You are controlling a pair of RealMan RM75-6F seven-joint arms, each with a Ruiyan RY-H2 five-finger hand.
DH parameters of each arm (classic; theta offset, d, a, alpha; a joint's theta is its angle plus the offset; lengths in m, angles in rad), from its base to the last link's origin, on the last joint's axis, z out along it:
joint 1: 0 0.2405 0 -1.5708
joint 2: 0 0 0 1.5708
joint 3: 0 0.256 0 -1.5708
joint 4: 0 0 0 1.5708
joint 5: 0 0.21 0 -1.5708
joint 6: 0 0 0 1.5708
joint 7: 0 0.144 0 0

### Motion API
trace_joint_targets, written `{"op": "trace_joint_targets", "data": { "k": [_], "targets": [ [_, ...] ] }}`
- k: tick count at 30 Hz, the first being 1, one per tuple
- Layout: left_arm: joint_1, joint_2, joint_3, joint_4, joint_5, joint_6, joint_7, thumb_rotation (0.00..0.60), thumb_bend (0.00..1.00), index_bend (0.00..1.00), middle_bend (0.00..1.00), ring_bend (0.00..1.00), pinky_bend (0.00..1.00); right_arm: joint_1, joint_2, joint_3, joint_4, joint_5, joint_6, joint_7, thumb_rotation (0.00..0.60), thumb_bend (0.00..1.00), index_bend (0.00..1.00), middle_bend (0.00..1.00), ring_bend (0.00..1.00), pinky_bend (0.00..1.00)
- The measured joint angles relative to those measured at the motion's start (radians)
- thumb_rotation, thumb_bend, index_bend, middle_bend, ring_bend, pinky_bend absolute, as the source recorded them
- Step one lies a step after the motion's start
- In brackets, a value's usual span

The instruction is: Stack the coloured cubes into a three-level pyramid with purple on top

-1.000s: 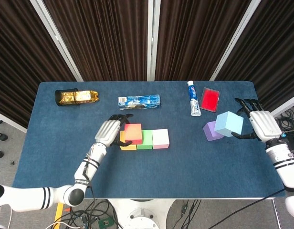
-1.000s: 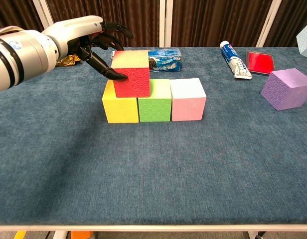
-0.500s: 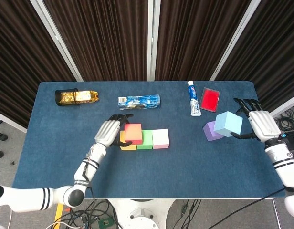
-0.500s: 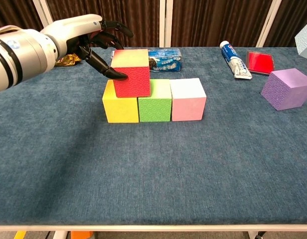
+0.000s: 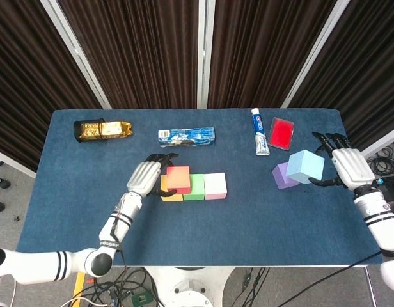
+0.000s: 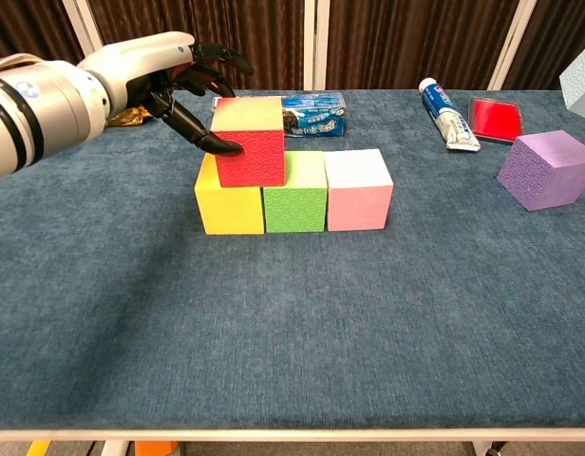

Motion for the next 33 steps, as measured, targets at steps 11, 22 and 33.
{"op": "trace_joint_targets", "data": {
  "k": [11, 22, 33],
  "targets": [
    [0.003, 0.006, 0.006, -0.007, 0.011, -0.021, -0.025, 0.6, 0.24, 0.12, 0.25, 0.14, 0.12, -0.004, 0.002, -0.002, 0.0, -0.001, 0.002, 0.003, 0.6, 0.12, 0.0, 0.55, 0.07, 0.0],
    [0.009, 0.01, 0.008, -0.02, 0.028, -0.01, -0.032, 0.6, 0.24, 0.11, 0.16, 0.08, 0.12, -0.006, 0.004, -0.003, -0.002, -0.007, 0.007, 0.008, 0.6, 0.12, 0.0, 0.55, 0.07, 0.0],
    [0.1, 0.119, 0.046, -0.179, 0.083, 0.085, -0.041, 0.6, 0.22, 0.09, 0.09, 0.02, 0.09, 0.022, 0.016, 0.012, -0.068, -0.021, 0.005, -0.036, 0.6, 0.12, 0.0, 0.54, 0.07, 0.0]
  ]
}}
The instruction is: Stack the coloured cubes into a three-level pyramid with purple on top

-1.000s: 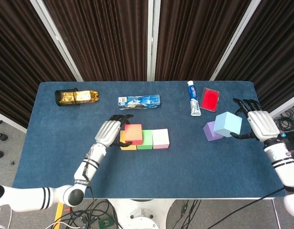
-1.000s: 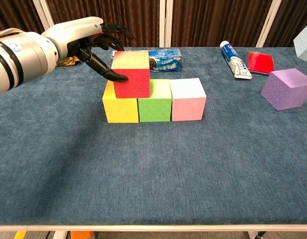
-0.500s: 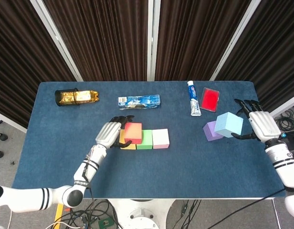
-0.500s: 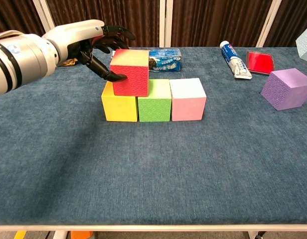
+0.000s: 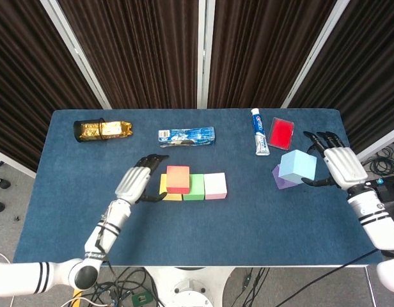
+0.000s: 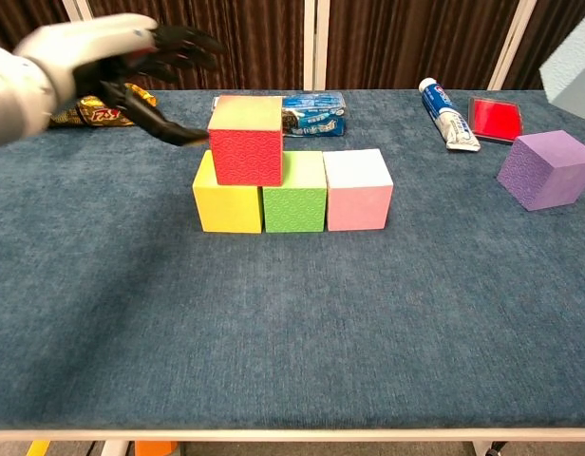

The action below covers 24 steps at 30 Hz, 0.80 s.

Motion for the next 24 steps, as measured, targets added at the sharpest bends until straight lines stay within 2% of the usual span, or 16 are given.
{"op": "trace_joint_targets", "data": {
  "k": [6, 11, 17, 24],
  "targets": [
    [0.105, 0.099, 0.034, -0.06, 0.053, 0.118, -0.021, 0.6, 0.23, 0.09, 0.09, 0.01, 0.09, 0.048, -0.014, 0.009, -0.051, -0.016, -0.031, -0.069, 0.6, 0.12, 0.0, 0.54, 0.07, 0.0],
    [0.198, 0.184, 0.049, -0.029, 0.066, 0.177, -0.094, 0.6, 0.23, 0.09, 0.09, 0.0, 0.09, 0.108, -0.049, 0.018, -0.096, -0.054, -0.058, -0.129, 0.6, 0.12, 0.0, 0.54, 0.07, 0.0],
    [0.258, 0.211, 0.056, 0.121, 0.115, 0.217, -0.198, 0.6, 0.23, 0.09, 0.09, 0.0, 0.09, 0.174, -0.115, 0.02, -0.088, -0.11, -0.083, -0.154, 0.6, 0.12, 0.0, 0.54, 0.08, 0.0],
    [0.31, 0.18, 0.06, 0.312, 0.149, 0.224, -0.304, 0.6, 0.22, 0.09, 0.09, 0.0, 0.09, 0.229, -0.207, 0.015, 0.002, -0.141, -0.105, -0.109, 0.6, 0.12, 0.0, 0.53, 0.08, 0.0]
  ]
}}
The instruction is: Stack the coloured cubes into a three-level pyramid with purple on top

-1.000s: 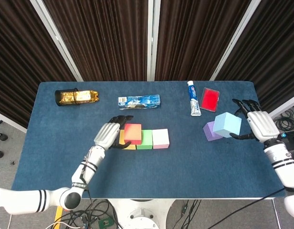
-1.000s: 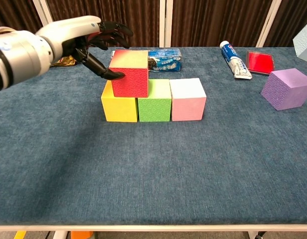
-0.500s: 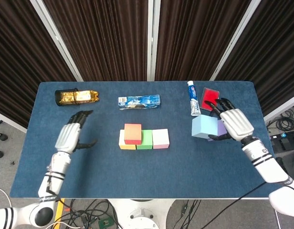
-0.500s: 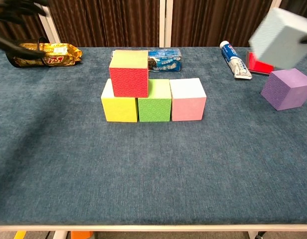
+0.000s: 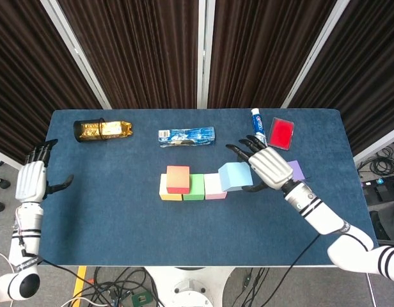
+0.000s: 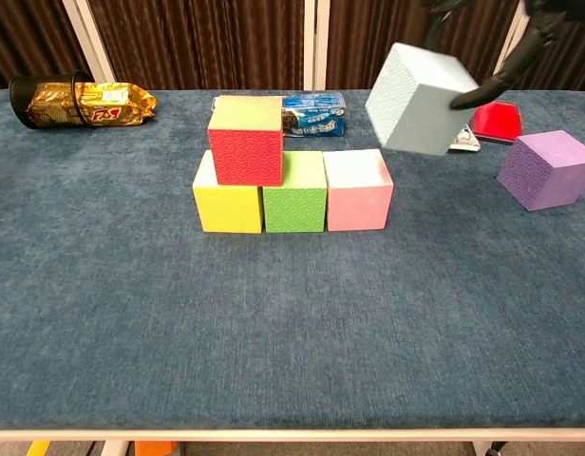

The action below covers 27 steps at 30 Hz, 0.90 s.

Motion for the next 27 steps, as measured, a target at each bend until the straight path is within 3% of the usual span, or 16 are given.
{"op": "trace_joint_targets", "data": {
  "k": [11, 20, 27],
  "targets": [
    [0.047, -0.034, 0.0, 0.12, 0.025, -0.063, -0.133, 0.6, 0.22, 0.09, 0.09, 0.0, 0.09, 0.055, -0.078, -0.001, 0.036, 0.087, -0.072, -0.065, 0.6, 0.12, 0.0, 0.53, 0.08, 0.0],
    [0.072, -0.019, -0.002, 0.143, 0.048, -0.102, -0.221, 0.6, 0.22, 0.09, 0.09, 0.0, 0.09, 0.109, -0.074, 0.024, -0.05, 0.241, -0.136, -0.268, 0.6, 0.12, 0.0, 0.53, 0.08, 0.0],
    [0.091, -0.012, -0.002, 0.165, 0.083, -0.118, -0.289, 0.6, 0.22, 0.09, 0.09, 0.0, 0.09, 0.175, -0.058, 0.04, -0.141, 0.422, -0.158, -0.475, 0.6, 0.12, 0.0, 0.52, 0.08, 0.0]
  ]
}}
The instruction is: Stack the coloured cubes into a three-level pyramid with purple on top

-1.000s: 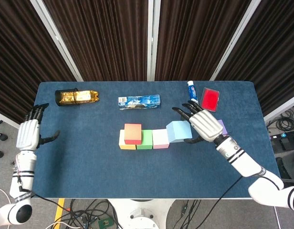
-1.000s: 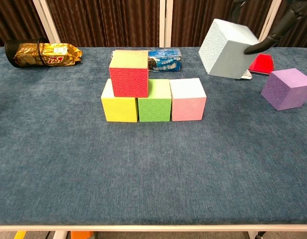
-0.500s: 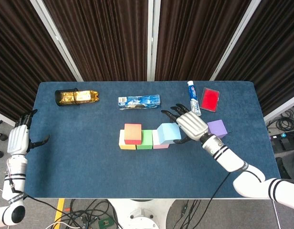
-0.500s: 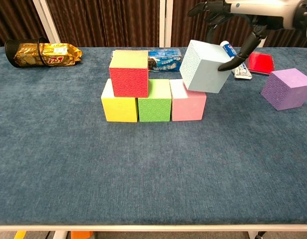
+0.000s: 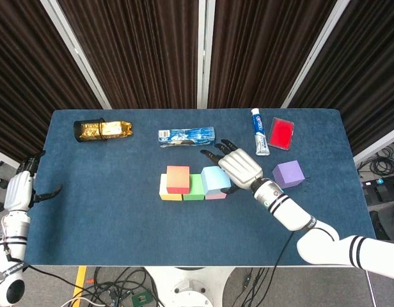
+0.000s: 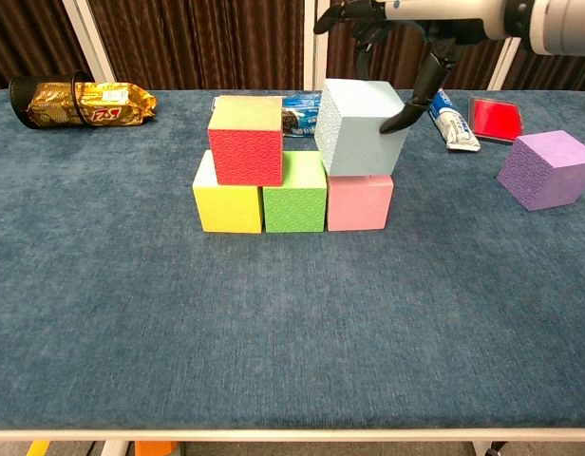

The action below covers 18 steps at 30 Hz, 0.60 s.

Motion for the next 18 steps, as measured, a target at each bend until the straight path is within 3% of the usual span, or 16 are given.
{"op": "trace_joint_targets", "data": {
  "k": [9, 18],
  "targets": [
    [0.013, 0.004, -0.001, 0.006, 0.008, -0.034, -0.037, 0.6, 0.22, 0.09, 0.09, 0.0, 0.09, 0.106, -0.009, -0.011, -0.049, 0.232, 0.008, -0.184, 0.6, 0.12, 0.0, 0.52, 0.08, 0.0],
    [0.023, 0.005, -0.005, 0.015, 0.021, -0.045, -0.064, 0.6, 0.22, 0.09, 0.09, 0.0, 0.09, 0.202, -0.038, -0.044, -0.05, 0.396, 0.042, -0.281, 0.6, 0.12, 0.0, 0.52, 0.08, 0.0]
  ]
}}
